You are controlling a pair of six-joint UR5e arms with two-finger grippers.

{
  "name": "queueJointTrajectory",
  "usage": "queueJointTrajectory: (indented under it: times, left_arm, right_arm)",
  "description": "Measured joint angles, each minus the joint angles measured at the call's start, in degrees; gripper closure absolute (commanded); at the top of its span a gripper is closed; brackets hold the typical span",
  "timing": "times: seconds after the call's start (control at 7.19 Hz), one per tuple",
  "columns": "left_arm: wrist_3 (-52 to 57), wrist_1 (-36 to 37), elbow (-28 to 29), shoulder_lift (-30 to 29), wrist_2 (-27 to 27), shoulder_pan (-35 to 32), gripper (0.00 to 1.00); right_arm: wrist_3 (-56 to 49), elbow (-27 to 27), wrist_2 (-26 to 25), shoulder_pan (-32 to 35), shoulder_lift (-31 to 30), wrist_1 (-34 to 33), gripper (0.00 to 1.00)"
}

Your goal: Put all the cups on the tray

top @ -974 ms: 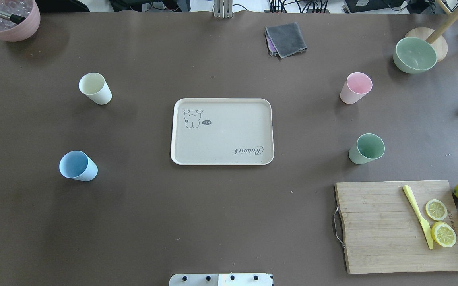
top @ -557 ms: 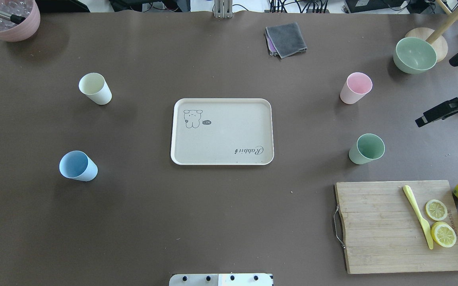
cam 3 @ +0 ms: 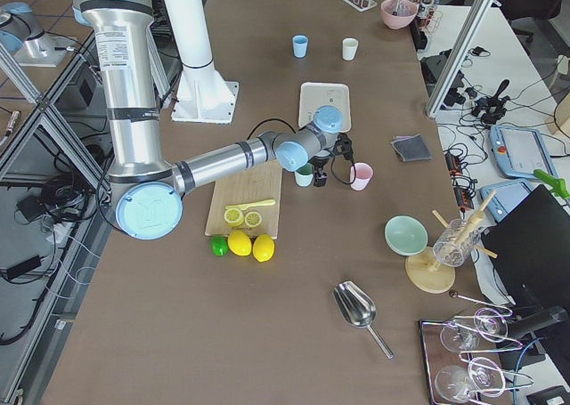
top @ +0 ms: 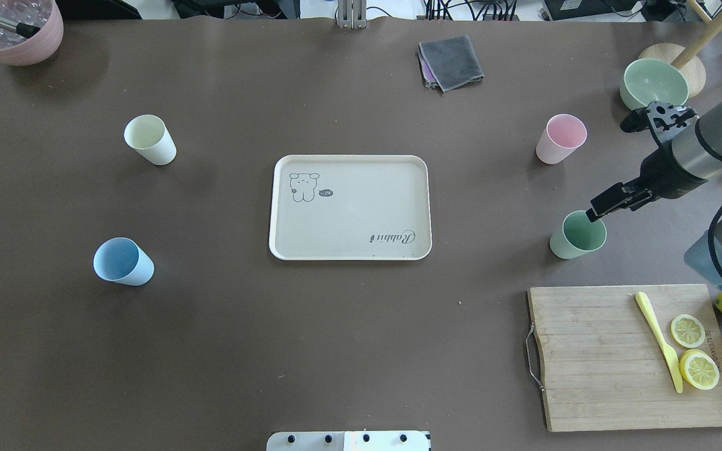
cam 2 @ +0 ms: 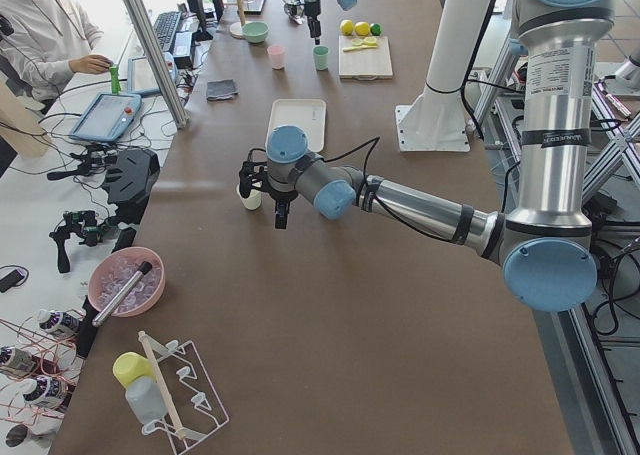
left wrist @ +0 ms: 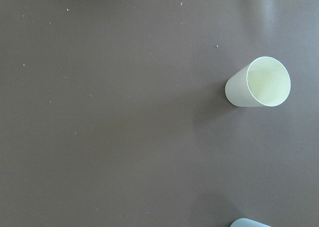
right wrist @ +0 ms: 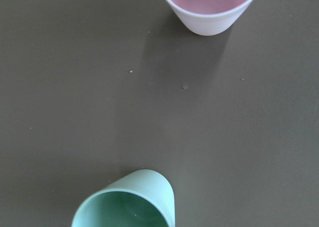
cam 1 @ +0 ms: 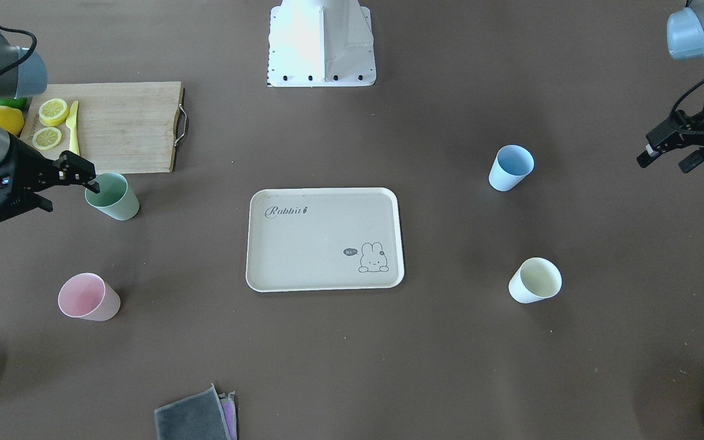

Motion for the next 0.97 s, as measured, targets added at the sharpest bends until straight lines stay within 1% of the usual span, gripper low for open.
queueJointTrajectory:
  times: [0.14,0.28,0.7,0.97]
  left_arm:
    - [-1.19,0.00,-0.06,-0.35,0.52,0.72,0.02]
    - [-2.24,0.00,-0.08,-0.52,0.68,1.16,0.02]
    - [-6.17,-0.06,-0.56,-0.45,1.18,4.58,0.02]
    - [-9.35,-0.08,-2.63,0.21,6.16,10.26,0.03]
  right_arm:
    - [0.10,-0.34,-0.26,-0.77,0.02,0.00,0.98]
    - [-0.06,-0.86,-0.35,-1.32,0.07,0.00,1.00]
    - [0.27,-1.00,-0.22,-2.41,0.10,-0.01,1.00]
    - [0.67,0.72,0.06,-2.28,0.25,-0.21,1.00]
